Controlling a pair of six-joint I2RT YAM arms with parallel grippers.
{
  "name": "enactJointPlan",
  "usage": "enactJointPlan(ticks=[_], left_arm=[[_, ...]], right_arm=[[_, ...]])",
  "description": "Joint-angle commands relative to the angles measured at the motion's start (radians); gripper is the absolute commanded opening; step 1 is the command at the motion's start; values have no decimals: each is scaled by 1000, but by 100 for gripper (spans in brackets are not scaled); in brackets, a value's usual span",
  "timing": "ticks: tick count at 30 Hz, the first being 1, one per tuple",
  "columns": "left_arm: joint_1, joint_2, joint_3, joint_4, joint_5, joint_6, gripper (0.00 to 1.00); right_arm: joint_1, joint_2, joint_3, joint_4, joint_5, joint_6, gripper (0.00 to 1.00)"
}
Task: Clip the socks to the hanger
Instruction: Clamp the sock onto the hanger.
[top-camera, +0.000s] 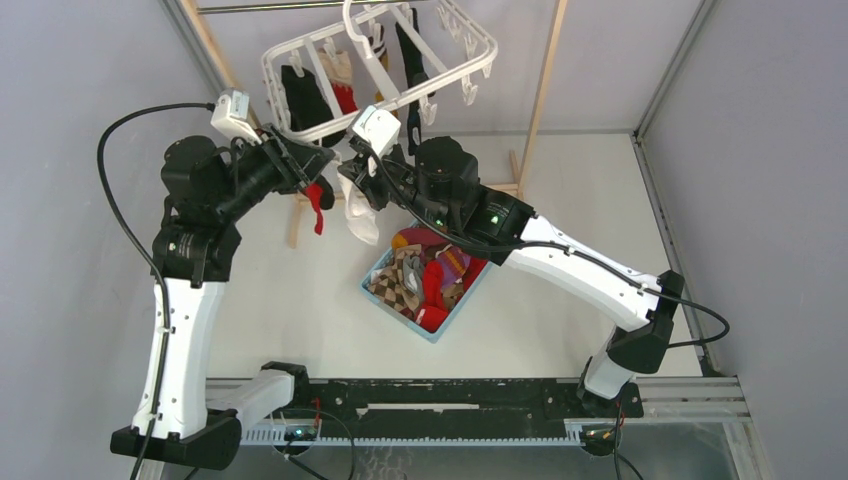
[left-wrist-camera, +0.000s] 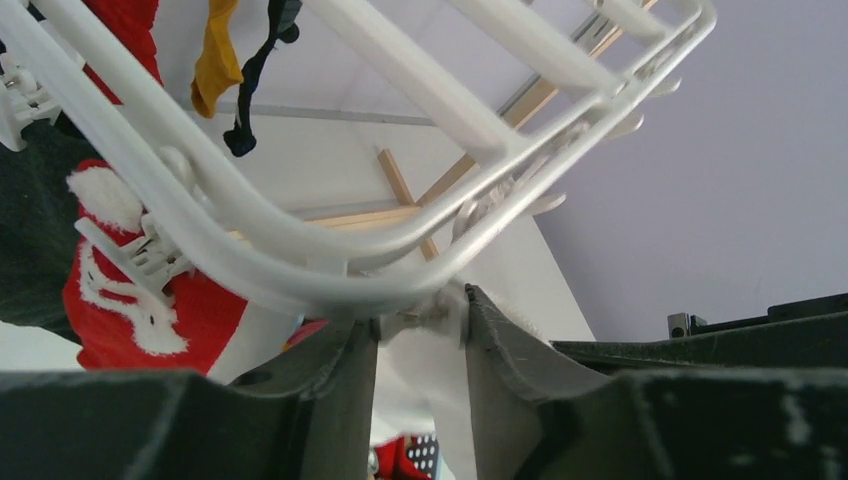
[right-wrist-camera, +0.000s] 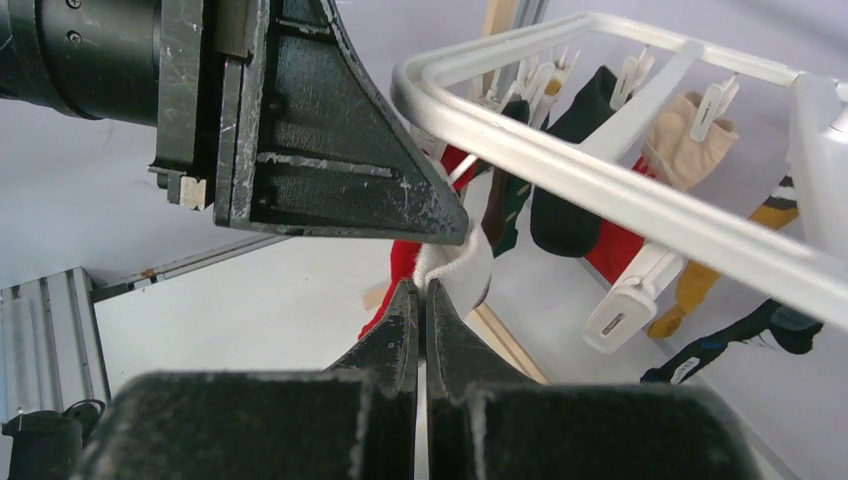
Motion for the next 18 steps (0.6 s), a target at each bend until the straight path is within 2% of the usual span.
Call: enactJointPlan(ticks=[1, 5, 9, 11, 13, 18], left_arm=[[-12, -13, 61, -43, 23, 33, 44], [-12, -22, 80, -49, 16, 39, 61], [-10, -34, 111, -85, 22, 49, 86], [-5, -49, 112, -108, 26, 58, 95], [3, -74, 103, -127, 34, 68, 99], [61, -124, 78, -156, 122, 80, 100]], right_arm=[[1, -34, 16, 48, -6, 14, 0], [-5, -32, 22, 47, -9, 27, 0], [-13, -30, 28, 42, -14, 43, 0], [-15, -30, 38, 35, -20, 48, 0], [-19, -28, 49, 24, -28, 53, 0], [-21, -16, 70, -4, -43, 59, 0]])
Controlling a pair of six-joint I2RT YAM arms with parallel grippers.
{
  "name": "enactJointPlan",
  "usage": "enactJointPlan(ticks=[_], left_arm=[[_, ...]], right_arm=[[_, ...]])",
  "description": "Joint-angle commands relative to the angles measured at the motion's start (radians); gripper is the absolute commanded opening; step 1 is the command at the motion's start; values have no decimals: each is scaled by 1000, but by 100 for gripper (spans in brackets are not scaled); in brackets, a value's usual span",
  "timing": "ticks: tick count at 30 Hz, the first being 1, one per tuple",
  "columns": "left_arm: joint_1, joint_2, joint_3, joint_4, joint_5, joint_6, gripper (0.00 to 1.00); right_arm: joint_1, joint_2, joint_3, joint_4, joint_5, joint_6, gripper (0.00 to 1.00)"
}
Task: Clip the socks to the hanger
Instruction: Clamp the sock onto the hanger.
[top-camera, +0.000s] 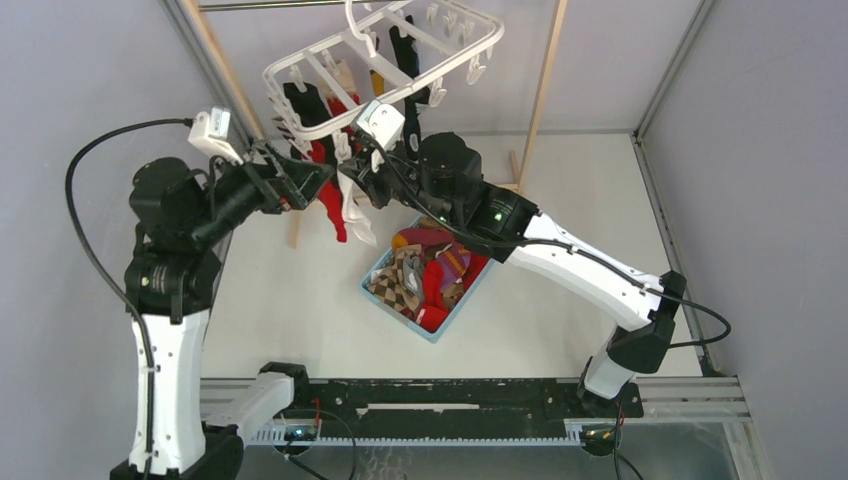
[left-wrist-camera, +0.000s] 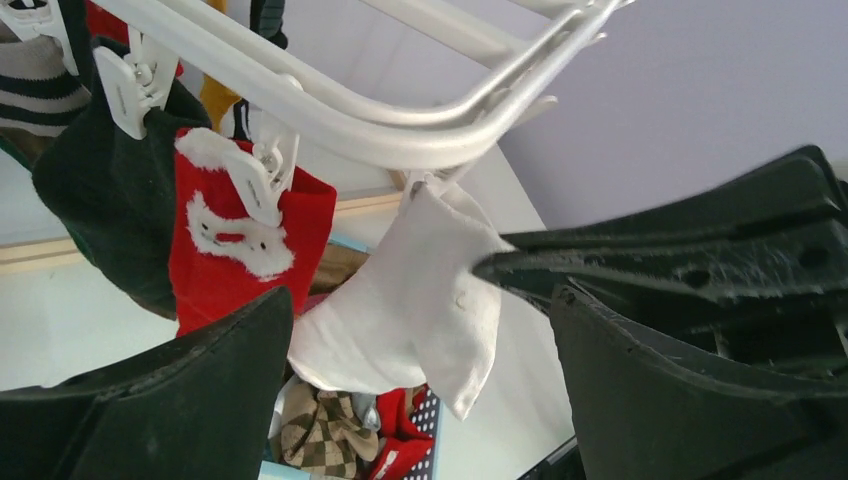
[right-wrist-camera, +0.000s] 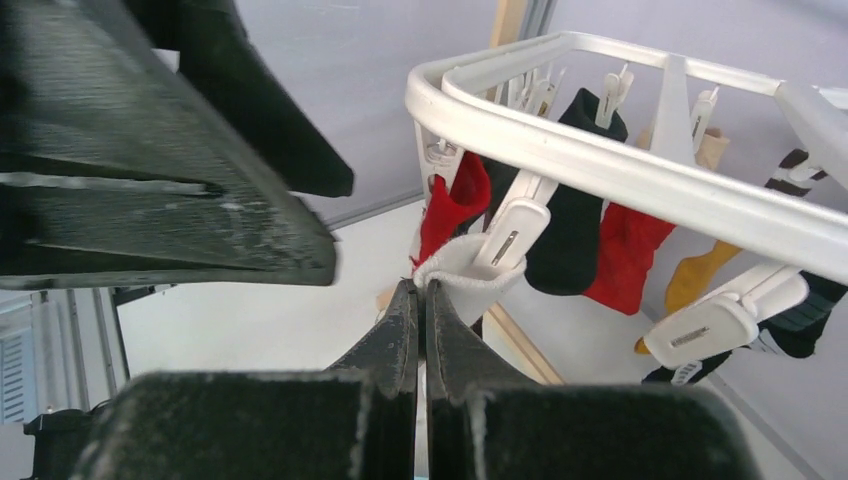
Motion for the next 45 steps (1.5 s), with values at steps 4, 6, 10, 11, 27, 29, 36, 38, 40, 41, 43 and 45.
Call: enactJointPlan(ticks=[4, 6, 10, 11, 27, 29, 36, 38, 40, 41, 43, 45], left_arm=[[52, -93, -71, 2, 180, 54, 100], [52, -111, -133, 22, 229, 60, 98], [51, -102, -208, 38, 280, 84, 92], [51, -93, -215, 41, 281, 92, 91], [21, -52, -205, 11, 153, 167, 9], [23, -64, -210, -5, 124, 182, 3], [29, -75, -201, -35, 27, 195, 0], [35, -72, -198, -34, 10, 191, 0], [39, -67, -190, -33, 5, 187, 0], [41, -64, -185, -33, 2, 185, 0], [48, -62, -176, -32, -4, 178, 0], [53, -65, -166, -35, -18, 171, 0]], right_arm=[[-8, -5, 83, -10, -40, 42, 0], [-9, 4, 100, -26, -78, 54, 0], [-9, 33, 143, -66, -125, 82, 0], [-9, 38, 150, -71, -138, 91, 1], [-34, 73, 214, -107, -194, 202, 41], [-66, 44, 193, -98, -212, 242, 59], [-212, -153, -143, 131, -355, 421, 70], [-255, -201, -235, 204, -392, 473, 70], [-290, -230, -302, 269, -419, 509, 70], [-303, -239, -328, 293, -429, 519, 70], [-319, -245, -363, 331, -439, 534, 70], [-329, -238, -383, 379, -445, 552, 70]])
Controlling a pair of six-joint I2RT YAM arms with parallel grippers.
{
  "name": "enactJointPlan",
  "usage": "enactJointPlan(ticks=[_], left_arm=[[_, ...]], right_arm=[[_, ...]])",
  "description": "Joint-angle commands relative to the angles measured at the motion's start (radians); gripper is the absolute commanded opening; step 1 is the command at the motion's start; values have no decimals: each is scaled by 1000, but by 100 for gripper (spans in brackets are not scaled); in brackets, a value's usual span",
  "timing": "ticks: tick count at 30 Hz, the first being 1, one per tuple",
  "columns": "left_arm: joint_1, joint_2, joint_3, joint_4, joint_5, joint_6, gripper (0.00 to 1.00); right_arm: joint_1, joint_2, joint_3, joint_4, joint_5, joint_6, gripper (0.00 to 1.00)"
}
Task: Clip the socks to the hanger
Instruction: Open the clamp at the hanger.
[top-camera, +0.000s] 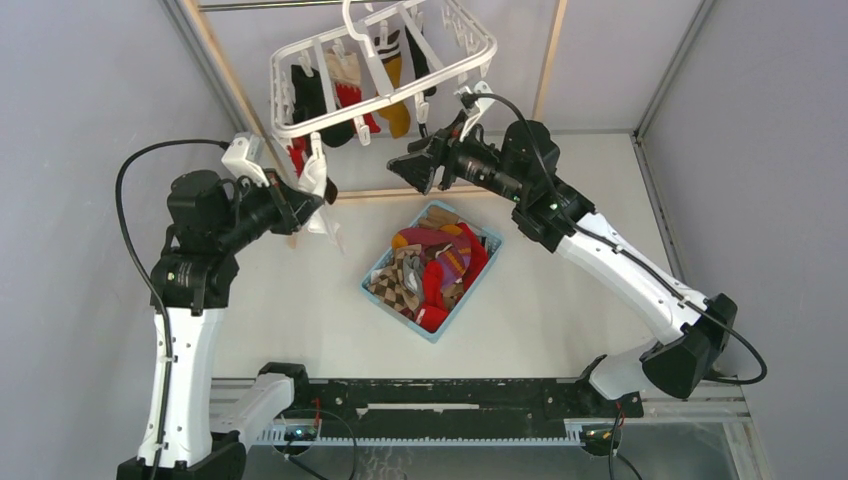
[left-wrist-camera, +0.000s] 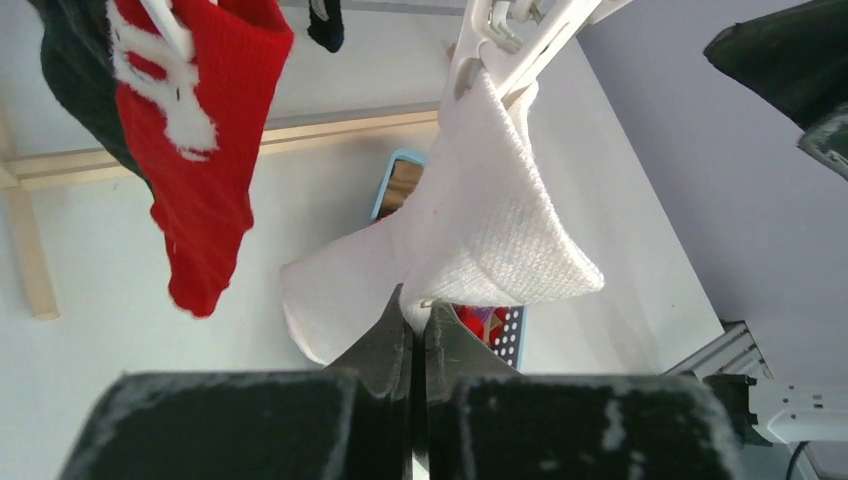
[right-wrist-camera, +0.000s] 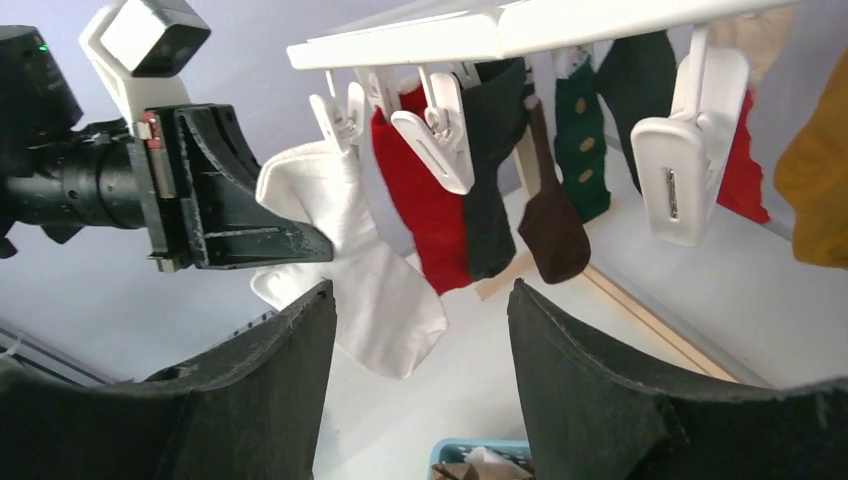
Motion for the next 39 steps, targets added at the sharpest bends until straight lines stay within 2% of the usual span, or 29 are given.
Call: enactJointPlan(ticks=[1, 5, 11, 19, 25, 28, 34, 39], left_arm=[[15, -7, 45, 14, -44, 6, 0], [17, -22, 49, 6, -54, 4, 0], [19, -30, 66, -15, -52, 13, 0], [20, -29, 94, -36, -50, 20, 0], [23, -28, 108, -42, -49, 20, 0], [24, -24, 113, -43, -51, 20, 0], [25, -21, 124, -48, -47, 19, 0], [25, -24, 131, -53, -43, 15, 0]], right_arm=[[-11, -3, -33, 209, -64, 94, 70], [-5, 44, -62, 360, -70, 150, 69], [18, 121, -101, 589, 7, 162, 66], [23, 211, -107, 762, 27, 112, 62], [18, 240, -108, 820, 28, 113, 53], [53, 230, -117, 814, 77, 40, 51], [160, 208, -111, 732, 343, -243, 54], [204, 228, -70, 704, 527, -377, 51]])
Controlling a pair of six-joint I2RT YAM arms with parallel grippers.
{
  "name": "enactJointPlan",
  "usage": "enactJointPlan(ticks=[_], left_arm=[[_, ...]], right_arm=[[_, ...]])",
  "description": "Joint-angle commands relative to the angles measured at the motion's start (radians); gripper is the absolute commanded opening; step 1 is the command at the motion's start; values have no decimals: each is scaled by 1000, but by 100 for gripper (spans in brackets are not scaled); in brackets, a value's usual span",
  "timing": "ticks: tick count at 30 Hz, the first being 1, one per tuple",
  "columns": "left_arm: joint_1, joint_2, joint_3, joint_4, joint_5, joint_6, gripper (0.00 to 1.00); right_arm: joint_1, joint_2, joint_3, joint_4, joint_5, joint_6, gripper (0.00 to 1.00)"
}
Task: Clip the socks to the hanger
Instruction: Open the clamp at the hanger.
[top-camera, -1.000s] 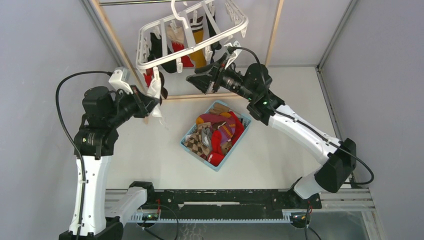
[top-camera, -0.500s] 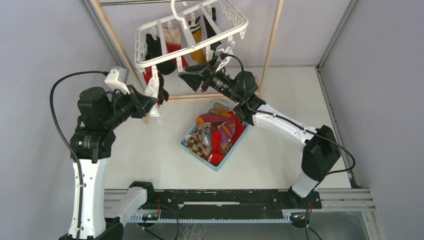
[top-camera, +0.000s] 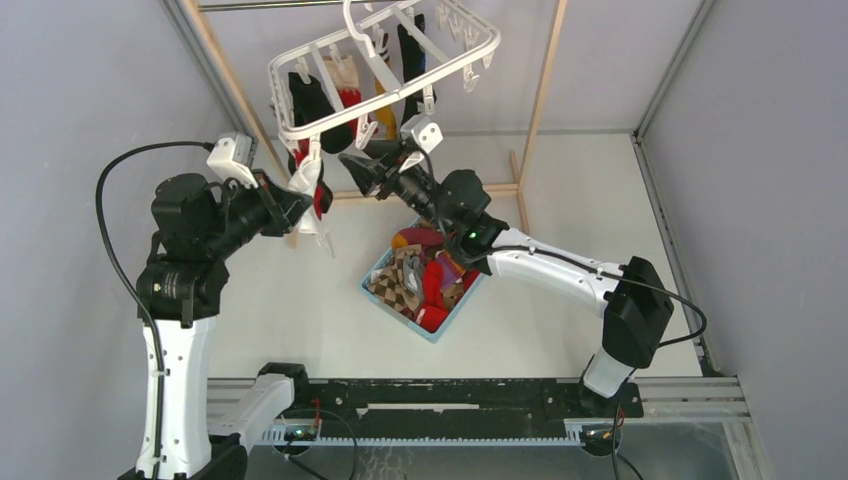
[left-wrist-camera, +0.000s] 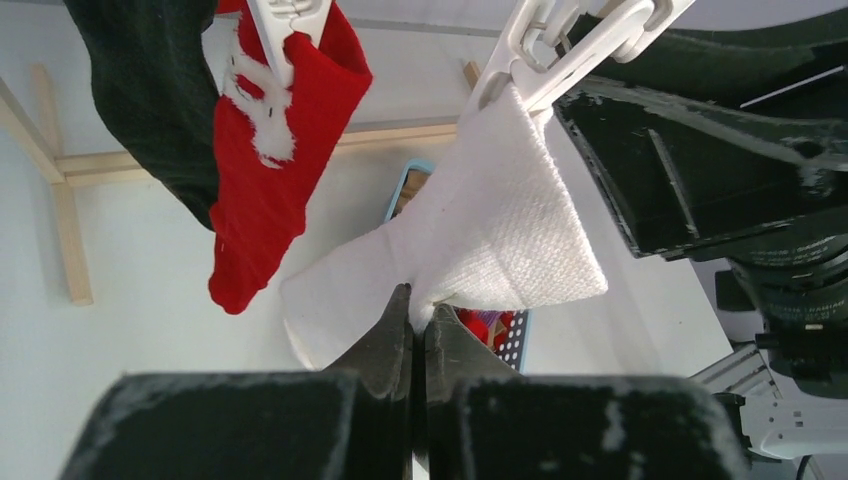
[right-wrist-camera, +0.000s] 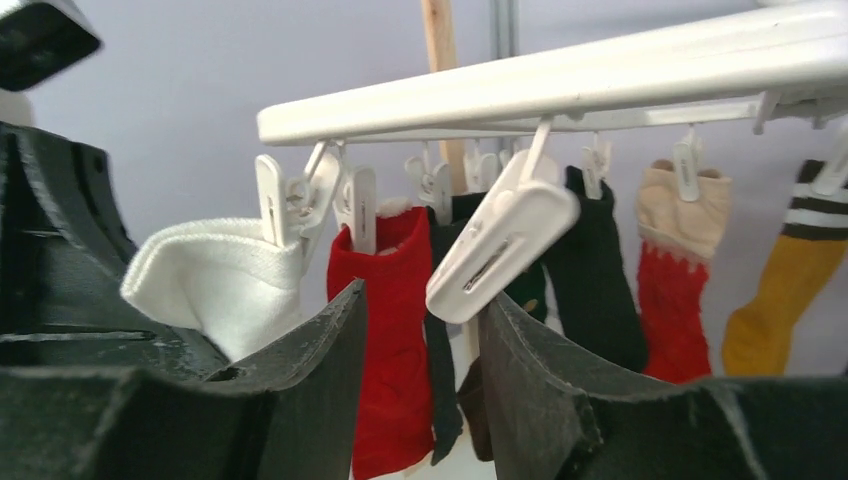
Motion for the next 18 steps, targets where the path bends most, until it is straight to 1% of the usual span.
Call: enactJointPlan(ticks=[1, 4, 7, 13, 16, 18], left_arm=[[9, -9, 62, 18, 10, 14, 0], [9, -10, 64, 17, 12, 14, 0], [10, -6, 64, 17, 13, 13, 0], [11, -5, 60, 19, 13, 13, 0], [11, -8, 61, 19, 14, 15, 0], [12, -9, 61, 19, 14, 15, 0]], right_arm=[[19, -15, 44, 4, 210, -179, 49], [23, -27, 16, 37, 249, -196, 45], [29, -36, -4, 72, 284, -212, 43], [25, -43, -7, 74, 243, -210, 42], [24, -48, -7, 71, 239, -213, 34], [24, -52, -11, 68, 226, -215, 23]])
